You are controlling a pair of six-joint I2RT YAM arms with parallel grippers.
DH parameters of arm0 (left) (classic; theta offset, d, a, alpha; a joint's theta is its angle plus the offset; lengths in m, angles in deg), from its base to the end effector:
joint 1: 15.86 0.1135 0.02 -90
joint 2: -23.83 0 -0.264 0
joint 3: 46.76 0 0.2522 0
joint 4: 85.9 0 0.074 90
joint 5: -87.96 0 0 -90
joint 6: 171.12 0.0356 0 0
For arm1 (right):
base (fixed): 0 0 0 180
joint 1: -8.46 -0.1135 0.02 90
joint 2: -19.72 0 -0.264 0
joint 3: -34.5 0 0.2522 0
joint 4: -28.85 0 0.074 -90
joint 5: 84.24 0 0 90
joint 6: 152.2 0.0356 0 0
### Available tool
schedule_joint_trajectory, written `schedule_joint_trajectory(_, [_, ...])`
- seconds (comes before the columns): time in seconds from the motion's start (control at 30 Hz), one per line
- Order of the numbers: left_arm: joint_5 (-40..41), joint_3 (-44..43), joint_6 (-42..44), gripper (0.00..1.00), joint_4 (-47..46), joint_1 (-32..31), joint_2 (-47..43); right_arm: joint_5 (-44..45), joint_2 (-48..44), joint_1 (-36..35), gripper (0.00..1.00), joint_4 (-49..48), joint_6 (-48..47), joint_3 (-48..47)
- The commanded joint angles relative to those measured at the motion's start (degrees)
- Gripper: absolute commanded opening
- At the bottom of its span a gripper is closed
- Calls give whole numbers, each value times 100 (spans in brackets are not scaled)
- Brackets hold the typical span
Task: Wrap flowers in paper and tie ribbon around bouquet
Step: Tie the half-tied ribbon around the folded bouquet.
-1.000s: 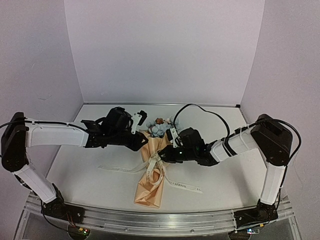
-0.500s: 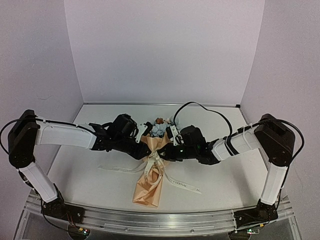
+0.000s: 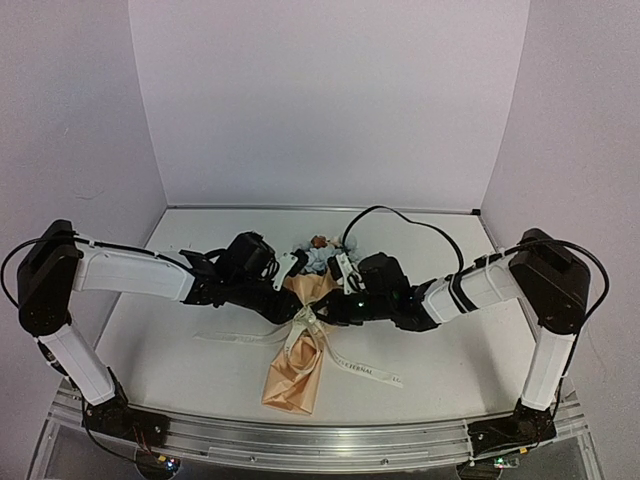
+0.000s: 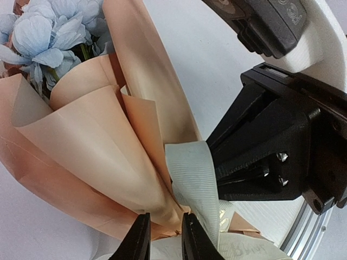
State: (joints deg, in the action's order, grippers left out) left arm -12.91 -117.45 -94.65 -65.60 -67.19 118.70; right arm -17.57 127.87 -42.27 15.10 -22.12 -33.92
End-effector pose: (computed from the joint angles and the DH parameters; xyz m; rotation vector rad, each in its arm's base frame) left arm 0.2136 -0.2776 0.1969 0.8910 2.2989 -0.7521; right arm 0.2373 0.3125 0.1564 -0.5024 2.2330 1.3395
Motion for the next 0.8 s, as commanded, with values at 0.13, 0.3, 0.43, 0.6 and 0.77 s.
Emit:
schedule_joint_trajectory(0.13, [-236, 265, -126, 23, -584, -14, -422, -99, -228, -91, 0, 140, -269, -177])
schedule_joint_trajectory(0.3, [-302, 321, -199, 25, -629, -13, -433, -199, -183, -108, 0, 225, -298, -265])
schedule_joint_trajectory(0.43, [-291, 379, -244, 27, -823, -9, -460, -251, -147, -126, 0, 267, -324, -297])
schedule_joint_trajectory(0.6, [-336, 389, -290, 29, -879, -9, -411, -330, -146, -153, 0, 325, -372, -344])
schedule_joint_trajectory(0.77, [-323, 326, -286, 30, -776, -9, -285, -347, -174, -155, 0, 325, -410, -360])
